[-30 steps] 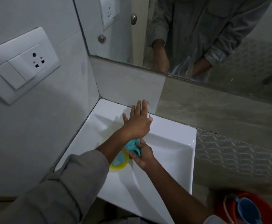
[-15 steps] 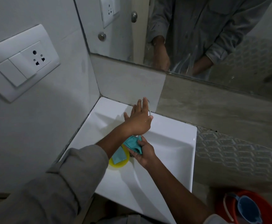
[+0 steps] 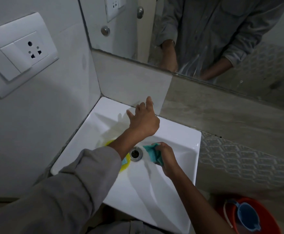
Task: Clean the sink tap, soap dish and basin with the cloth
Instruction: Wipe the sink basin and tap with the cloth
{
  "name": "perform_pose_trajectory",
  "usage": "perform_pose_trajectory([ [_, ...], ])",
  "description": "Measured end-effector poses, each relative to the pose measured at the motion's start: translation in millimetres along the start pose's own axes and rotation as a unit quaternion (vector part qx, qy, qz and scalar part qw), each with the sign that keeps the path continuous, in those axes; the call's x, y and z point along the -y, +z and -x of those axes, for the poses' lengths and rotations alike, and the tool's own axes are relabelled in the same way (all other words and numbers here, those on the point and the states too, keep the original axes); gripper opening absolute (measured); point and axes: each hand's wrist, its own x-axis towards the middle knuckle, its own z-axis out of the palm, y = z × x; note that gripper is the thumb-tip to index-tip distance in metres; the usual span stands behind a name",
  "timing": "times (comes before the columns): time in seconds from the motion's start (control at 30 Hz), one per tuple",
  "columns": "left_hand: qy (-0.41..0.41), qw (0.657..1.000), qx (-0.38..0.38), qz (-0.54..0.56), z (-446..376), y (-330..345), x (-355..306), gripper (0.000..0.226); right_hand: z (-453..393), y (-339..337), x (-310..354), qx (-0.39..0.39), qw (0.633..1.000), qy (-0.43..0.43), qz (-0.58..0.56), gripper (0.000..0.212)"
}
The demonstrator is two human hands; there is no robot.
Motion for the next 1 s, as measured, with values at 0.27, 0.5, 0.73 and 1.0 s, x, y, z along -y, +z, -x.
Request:
perform_pose_trajectory([
  [0.27,0.119,0.973,0.160,0.114,-15.3,-33.5,35.6,0.086,5.6,-11.2,2.1,0.059,0.996,0.022,-0.064,0.009],
  [0.5,0.127,0.968,0.147,0.160,-17.2,-26.2,38.3,0.086,3.3,-13.5,14.0,0.087,0.996,-0.014,0.020,0.023],
  [0.73,0.129,0.971,0.138,0.146,-15.1,-25.2,39.3,0.086,-2.6,-7.6,21.8,0.061,0.994,-0.033,0.084,0.058],
  [1.0,0.136,0.974,0.124,0.130,-14.1,-24.0,39.9,0.086,-4.8,-0.3,28.9,0.033,0.993,-0.070,0.090,0.057],
])
